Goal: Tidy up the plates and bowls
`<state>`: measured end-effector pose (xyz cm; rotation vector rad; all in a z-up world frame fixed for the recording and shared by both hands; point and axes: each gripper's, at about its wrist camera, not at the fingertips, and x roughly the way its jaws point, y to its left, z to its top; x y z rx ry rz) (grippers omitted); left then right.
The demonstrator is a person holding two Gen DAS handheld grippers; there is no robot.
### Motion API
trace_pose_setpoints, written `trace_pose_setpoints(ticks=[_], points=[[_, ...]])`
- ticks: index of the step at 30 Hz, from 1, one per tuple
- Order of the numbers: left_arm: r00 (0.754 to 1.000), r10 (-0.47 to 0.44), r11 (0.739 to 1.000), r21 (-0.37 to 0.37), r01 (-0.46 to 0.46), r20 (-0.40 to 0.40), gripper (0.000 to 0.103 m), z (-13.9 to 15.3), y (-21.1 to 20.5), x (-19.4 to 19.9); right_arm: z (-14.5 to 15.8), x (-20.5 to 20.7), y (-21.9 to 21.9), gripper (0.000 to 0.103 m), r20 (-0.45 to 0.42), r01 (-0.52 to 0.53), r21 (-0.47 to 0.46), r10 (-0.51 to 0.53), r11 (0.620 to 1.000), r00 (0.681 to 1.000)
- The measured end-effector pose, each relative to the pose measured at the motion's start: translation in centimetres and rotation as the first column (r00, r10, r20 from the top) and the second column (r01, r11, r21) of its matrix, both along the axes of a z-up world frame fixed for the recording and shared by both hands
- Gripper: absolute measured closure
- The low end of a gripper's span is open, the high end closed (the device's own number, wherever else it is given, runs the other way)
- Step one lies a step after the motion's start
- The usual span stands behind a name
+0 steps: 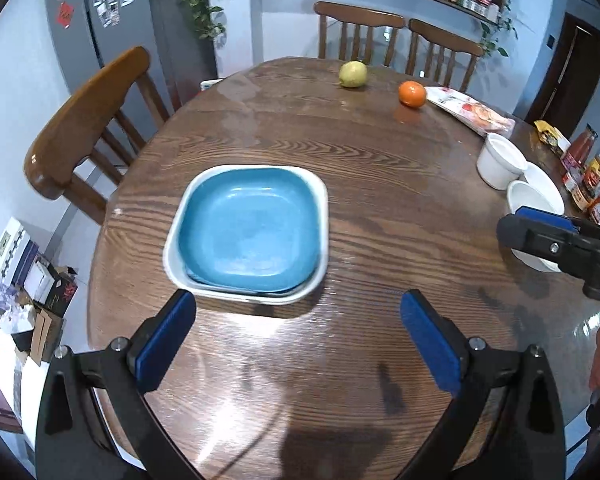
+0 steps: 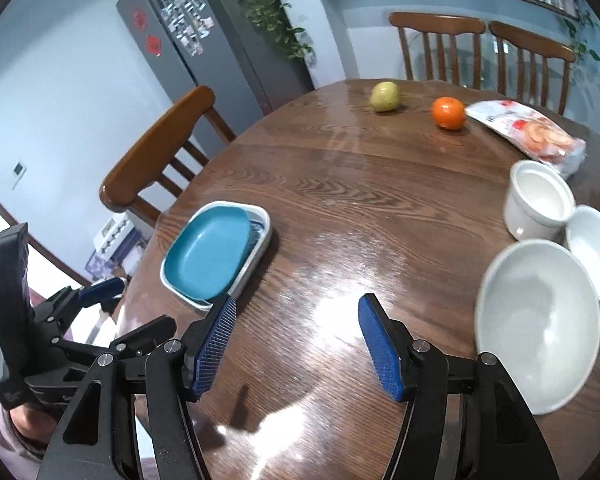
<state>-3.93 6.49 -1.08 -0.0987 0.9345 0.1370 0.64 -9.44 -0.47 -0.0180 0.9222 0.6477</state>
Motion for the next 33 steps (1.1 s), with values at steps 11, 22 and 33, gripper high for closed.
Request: trace_pose_setpoints(ticks=[11, 22, 33], points=[[0.986, -0.168, 0.986, 0.005, 0.168, -0.006, 0.001, 0.0, -7.0, 2.3, 0.0, -0.8, -9.7, 0.038, -0.005, 0.221, 0.028, -0.221, 0.975, 0.975], [0.958, -0.286, 0.958, -0.024, 0.286, 0.005, 0.001, -0.1, -13.8, 6.8, -0.8, 0.0, -19.0, 0.038, -0.036, 0.436, 0.038, -0.435, 0.899, 0.900], [0.949, -0.313, 0.949, -0.031, 0.312, -0.037, 0.007, -2.6, -18.7, 11.4, -3.1, 3.1, -21.8, 0.038, -0.087, 0.477, 0.039, -0.473, 0.878, 0.877]])
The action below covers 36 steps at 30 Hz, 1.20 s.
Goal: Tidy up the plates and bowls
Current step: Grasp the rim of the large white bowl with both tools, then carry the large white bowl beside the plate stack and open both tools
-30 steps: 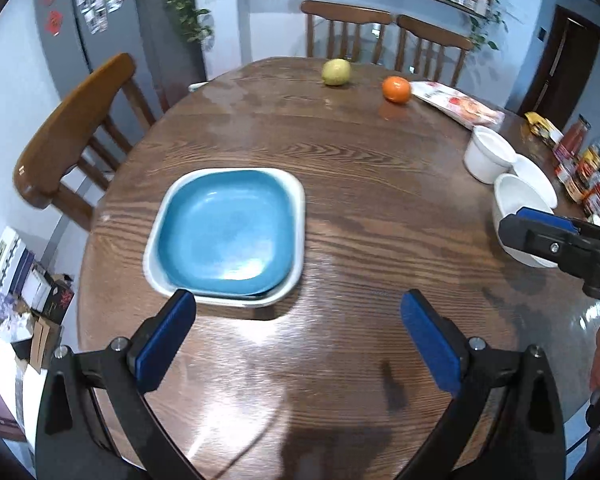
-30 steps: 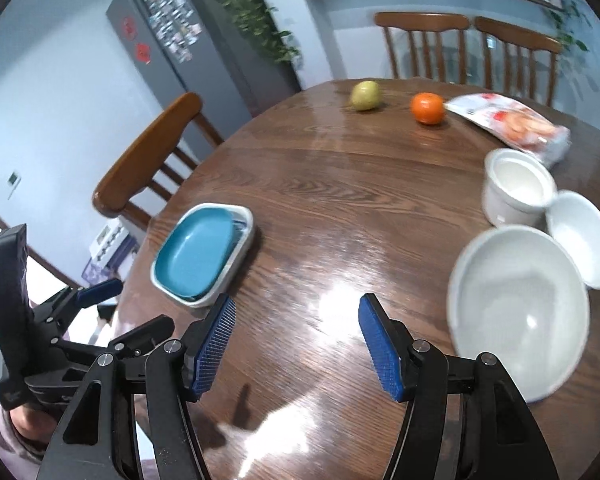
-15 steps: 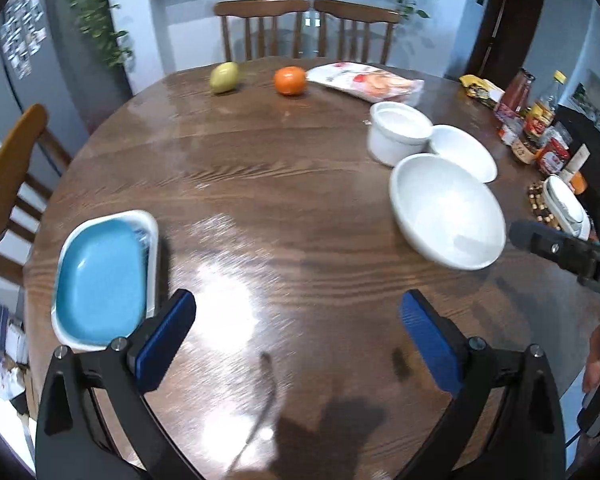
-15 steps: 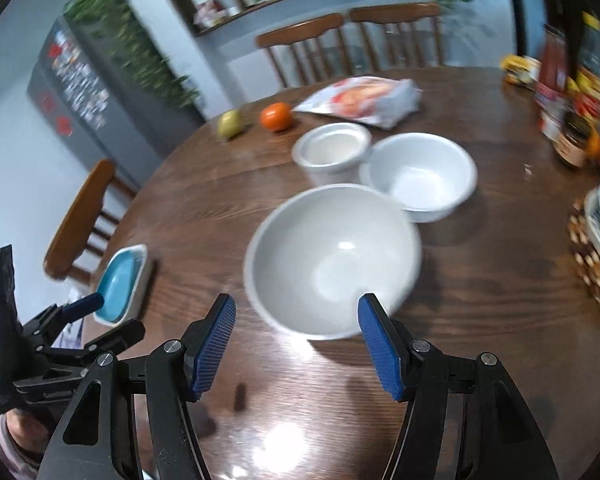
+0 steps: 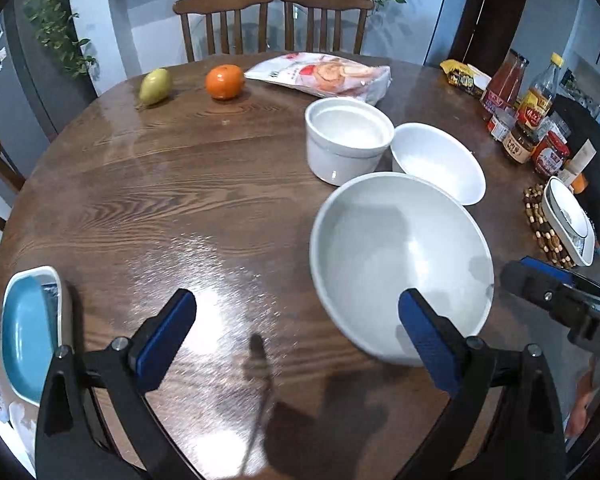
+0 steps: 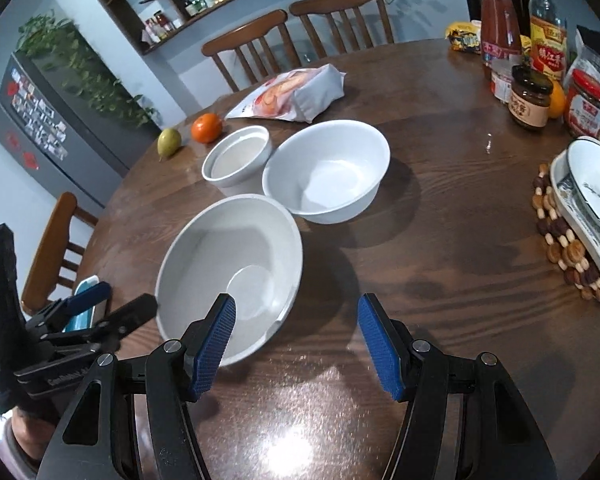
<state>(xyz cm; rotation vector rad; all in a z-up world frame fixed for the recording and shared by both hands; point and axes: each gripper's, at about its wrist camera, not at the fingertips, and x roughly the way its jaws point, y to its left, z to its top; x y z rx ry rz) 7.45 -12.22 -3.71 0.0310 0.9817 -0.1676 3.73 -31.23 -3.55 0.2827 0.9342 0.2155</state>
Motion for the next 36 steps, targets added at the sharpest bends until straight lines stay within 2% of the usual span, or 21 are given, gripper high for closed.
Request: trace_pose_setpoints(ticks=[4, 10, 13, 15, 17, 22, 24, 28, 36], points=[[1.000, -0.017, 1.000, 0.009, 0.017, -0.023, 0.015, -0.8, -1.2, 0.8, -0.6, 0.9, 0.1, 0.038, -0.008, -0.017, 0.005, 0.017, 1.000, 1.000], [0.998, -0.035, 0.999, 0.017, 0.036, -0.050, 0.033, -1.7, -2.0, 1.6, -1.3, 1.6, 0.3, 0.038, -0.023, -0.045, 0.015, 0.045, 0.999, 0.999], [0.997, -0.042, 0.999, 0.017, 0.043, -0.066, 0.050, -2.0, -2.4, 1.9, -1.4, 2.0, 0.2, 0.038, -0.025, -0.054, 0.029, 0.055, 0.998, 0.998], [0.996, -0.041, 0.999, 0.014, 0.043, -0.079, 0.067, -2.2, -2.5, 2.1, -1.6, 2.3, 0.2, 0.039, -0.031, -0.060, 0.032, 0.061, 0.998, 0.998], [0.995, -0.046, 0.999, 0.010, 0.047, -0.091, 0.074, -2.4, -2.6, 2.3, -1.7, 2.6, 0.3, 0.039, -0.032, -0.069, 0.033, 0.071, 0.997, 0.997], [0.992, -0.055, 0.998, 0.000, 0.055, -0.111, 0.081, -2.9, -2.7, 2.5, -2.2, 3.0, 0.5, 0.069, -0.049, -0.094, 0.044, 0.096, 0.995, 0.994], [0.991, -0.057, 0.998, -0.010, 0.056, -0.121, 0.086, -3.1, -2.6, 2.5, -2.5, 3.1, 0.6, 0.074, -0.058, -0.100, 0.048, 0.103, 0.994, 0.993], [0.990, -0.055, 0.998, -0.016, 0.054, -0.126, 0.087, -3.2, -2.5, 2.6, -2.7, 3.0, 0.7, 0.086, -0.058, -0.092, 0.022, 0.094, 0.995, 0.994], [0.993, -0.055, 0.998, -0.005, 0.055, -0.105, 0.087, -2.7, -2.3, 1.7, -2.4, 2.3, 1.0, 0.086, -0.056, -0.093, 0.004, 0.093, 0.996, 0.994]])
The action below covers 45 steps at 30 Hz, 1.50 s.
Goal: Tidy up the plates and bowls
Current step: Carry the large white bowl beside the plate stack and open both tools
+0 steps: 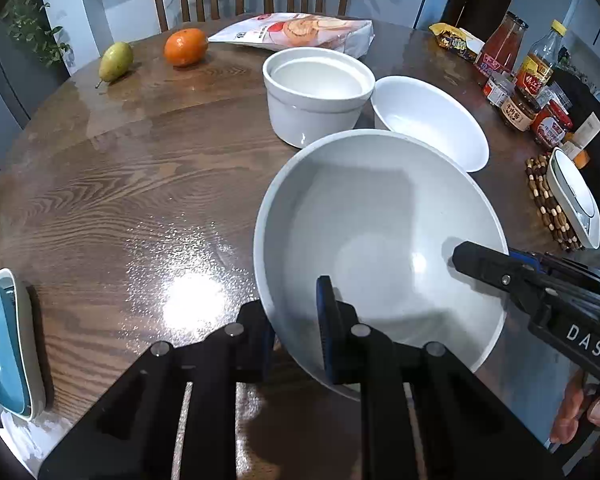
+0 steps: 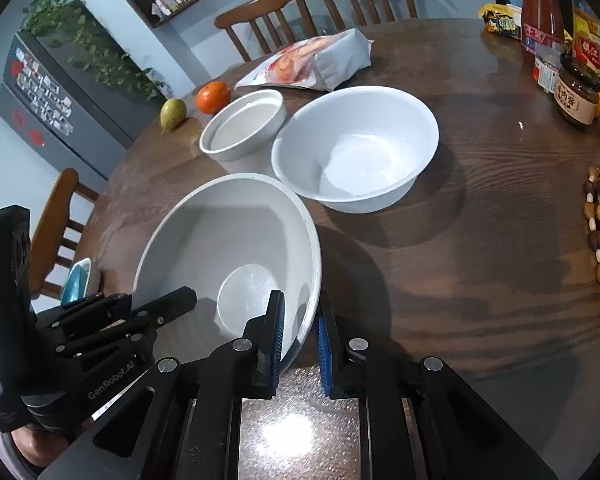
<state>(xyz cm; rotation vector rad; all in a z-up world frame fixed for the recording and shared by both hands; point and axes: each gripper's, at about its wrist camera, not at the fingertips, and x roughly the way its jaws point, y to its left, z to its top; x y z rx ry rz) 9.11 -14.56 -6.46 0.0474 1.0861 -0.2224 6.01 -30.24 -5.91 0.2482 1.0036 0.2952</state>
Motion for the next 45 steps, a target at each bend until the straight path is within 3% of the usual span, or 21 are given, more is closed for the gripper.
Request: trace_pose_setpoints(ticks=[11, 22, 38, 40, 41, 42, 44, 45], points=[[0.998, 0.016, 1.000, 0.010, -0.017, 0.064, 0.087, 1.7, 1.4, -2.2, 1.7, -1.8, 1.7, 0.086, 0.046, -0.025, -0.031, 0.027, 0.999, 0.999], [0.997, 0.045, 0.999, 0.010, -0.046, 0.056, 0.087, 1.6, 3.4, -3.6, 1.7, -2.5, 4.0, 0.086, 0.038, -0.060, -0.050, 0.062, 0.997, 0.997], [0.968, 0.250, 0.968, 0.011, -0.250, -0.011, 0.084, 0.3, 12.6, -3.8, -0.1, -0.7, 12.3, 0.085, -0.031, -0.219, 0.015, 0.219, 0.976, 0.975], [0.964, 0.264, 0.965, 0.014, -0.263, -0.021, 0.079, 0.2, 13.4, -3.5, -0.1, -0.5, 13.2, 0.085, -0.027, -0.229, 0.007, 0.229, 0.973, 0.973], [0.962, 0.271, 0.962, 0.018, -0.271, -0.023, 0.066, 0.1, 13.6, -3.4, -0.2, -0.3, 13.6, 0.085, -0.029, -0.231, 0.004, 0.231, 0.973, 0.972], [0.960, 0.278, 0.961, 0.023, -0.277, -0.023, 0.047, 0.0, 13.8, -3.4, -0.2, -0.1, 13.8, 0.083, -0.035, -0.230, -0.002, 0.230, 0.973, 0.973], [0.956, 0.292, 0.956, 0.030, -0.291, -0.007, 0.028, 0.3, 14.1, -3.6, -0.2, 0.1, 14.0, 0.071, -0.037, -0.211, -0.047, 0.209, 0.976, 0.977], [0.955, 0.295, 0.955, 0.033, -0.295, 0.002, 0.027, 0.4, 14.2, -3.6, -0.1, 0.1, 13.9, 0.063, -0.032, -0.199, -0.063, 0.197, 0.978, 0.980]])
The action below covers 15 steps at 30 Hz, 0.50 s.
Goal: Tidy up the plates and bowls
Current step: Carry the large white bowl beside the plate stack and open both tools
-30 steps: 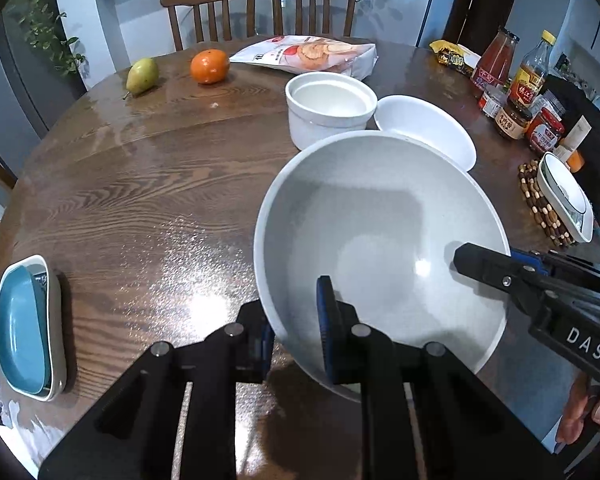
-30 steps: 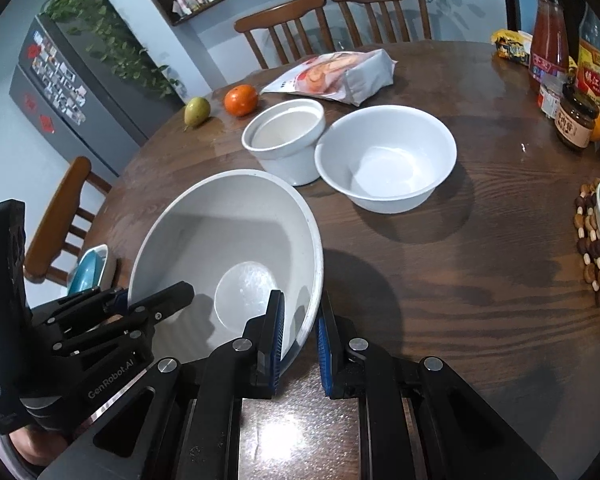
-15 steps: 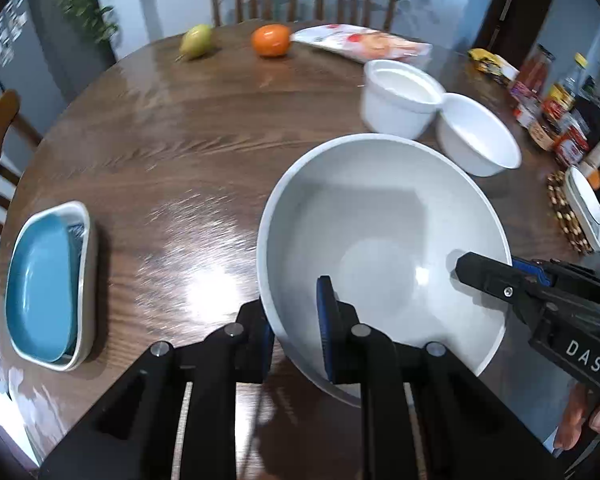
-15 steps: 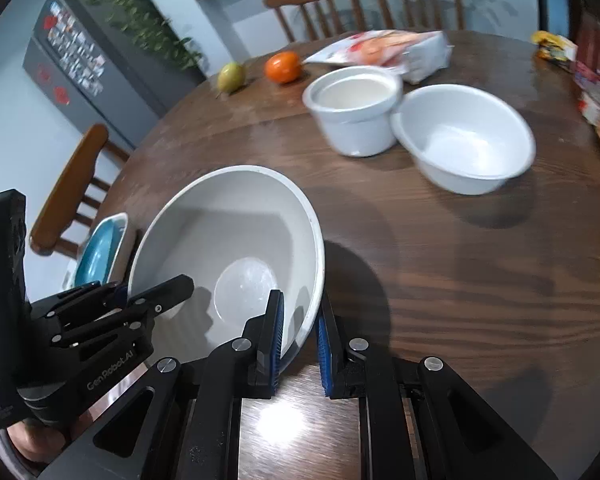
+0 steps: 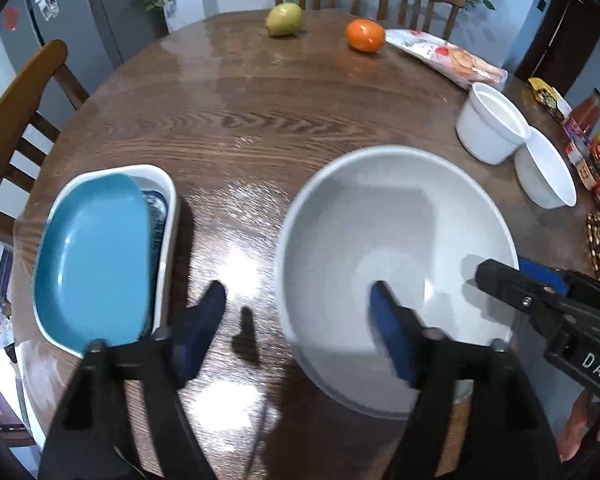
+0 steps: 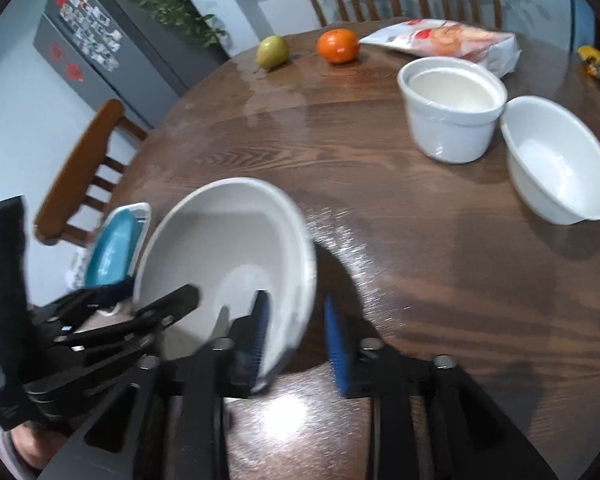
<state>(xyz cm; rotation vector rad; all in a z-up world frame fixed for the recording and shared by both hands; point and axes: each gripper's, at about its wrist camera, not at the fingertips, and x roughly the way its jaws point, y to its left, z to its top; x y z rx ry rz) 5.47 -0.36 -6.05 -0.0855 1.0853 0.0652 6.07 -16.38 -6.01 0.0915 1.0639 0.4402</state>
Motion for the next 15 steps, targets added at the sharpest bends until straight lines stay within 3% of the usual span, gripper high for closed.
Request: trace_pose_setpoints(ticks=[7, 15], points=[[1.000, 0.014, 1.000, -0.018, -0.014, 0.014, 0.027, 0.9, 0.4, -0.3, 1.2, 0.1, -3.3, 0.060, 0.022, 0.073, 0.035, -0.074, 0.997, 0.997], [0.998, -0.046, 0.999, -0.020, 0.047, 0.052, 0.019, 2.8, -2.9, -0.6, 1.9, -0.4, -8.1, 0.059, 0.030, 0.182, 0.061, -0.184, 0.981, 0.983]])
